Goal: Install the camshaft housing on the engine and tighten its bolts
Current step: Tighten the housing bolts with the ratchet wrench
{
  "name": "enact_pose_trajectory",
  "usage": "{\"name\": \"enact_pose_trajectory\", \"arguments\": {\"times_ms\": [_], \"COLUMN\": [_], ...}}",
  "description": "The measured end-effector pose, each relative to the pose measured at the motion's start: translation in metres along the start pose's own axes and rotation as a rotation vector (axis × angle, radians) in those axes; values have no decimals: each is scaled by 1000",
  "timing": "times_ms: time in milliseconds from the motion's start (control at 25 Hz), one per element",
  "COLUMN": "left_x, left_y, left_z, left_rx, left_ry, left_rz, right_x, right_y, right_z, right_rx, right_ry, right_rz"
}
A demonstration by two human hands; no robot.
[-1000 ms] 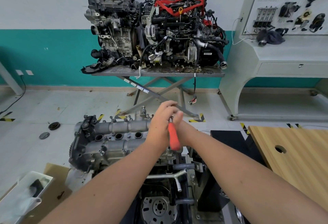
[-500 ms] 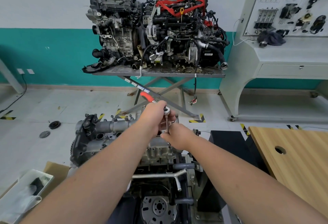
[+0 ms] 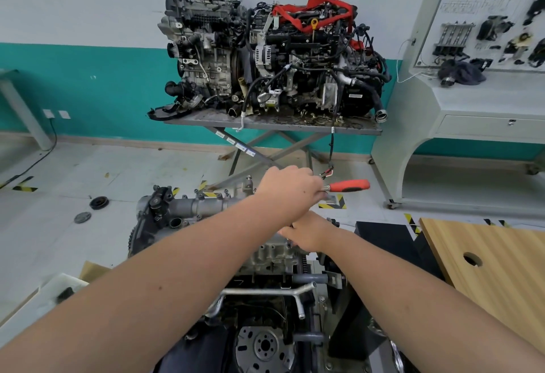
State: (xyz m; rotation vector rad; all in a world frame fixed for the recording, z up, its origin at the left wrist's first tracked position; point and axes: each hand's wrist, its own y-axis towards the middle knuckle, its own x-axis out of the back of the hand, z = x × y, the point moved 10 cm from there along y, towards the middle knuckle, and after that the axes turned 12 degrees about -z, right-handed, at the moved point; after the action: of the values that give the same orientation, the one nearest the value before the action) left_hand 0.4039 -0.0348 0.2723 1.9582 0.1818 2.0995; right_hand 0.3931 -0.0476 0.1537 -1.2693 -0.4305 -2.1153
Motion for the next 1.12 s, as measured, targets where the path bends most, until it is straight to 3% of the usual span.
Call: {"name": "enact_pose_trajectory", "arguments": {"times_ms": [160, 360, 480, 640, 720, 760, 880, 960, 1120], "left_x": [1, -6, -14, -18, -19, -21, -20, -16, -12], "left_y": [-2, 6, 9, 11, 15, 17, 12, 11, 11], "left_z": [1, 4, 6, 22, 26, 28, 39, 31, 27], "left_rx": [-49, 75, 191, 378, 415, 392, 472, 376, 244], "left_ry": [103, 11, -4, -71, -191, -143, -132, -83, -48], "left_rz": [-158, -105, -25, 188, 221, 266, 152, 34, 4], "right_x": [20, 24, 30, 32, 29, 28, 29, 30, 27], "right_y": [-1, 6, 3, -11, -11, -10, -7, -7, -7], "right_z": [12, 15, 14, 18, 19, 20, 17, 12, 13], "right_rx": [80, 84, 51, 6, -19, -21, -31, -52, -29], "right_ry": [-1, -383, -24, 247, 240, 208, 199, 220, 163], "right_rz": [-131, -184, -193, -192, -194, -195, -215, -241, -213]}}
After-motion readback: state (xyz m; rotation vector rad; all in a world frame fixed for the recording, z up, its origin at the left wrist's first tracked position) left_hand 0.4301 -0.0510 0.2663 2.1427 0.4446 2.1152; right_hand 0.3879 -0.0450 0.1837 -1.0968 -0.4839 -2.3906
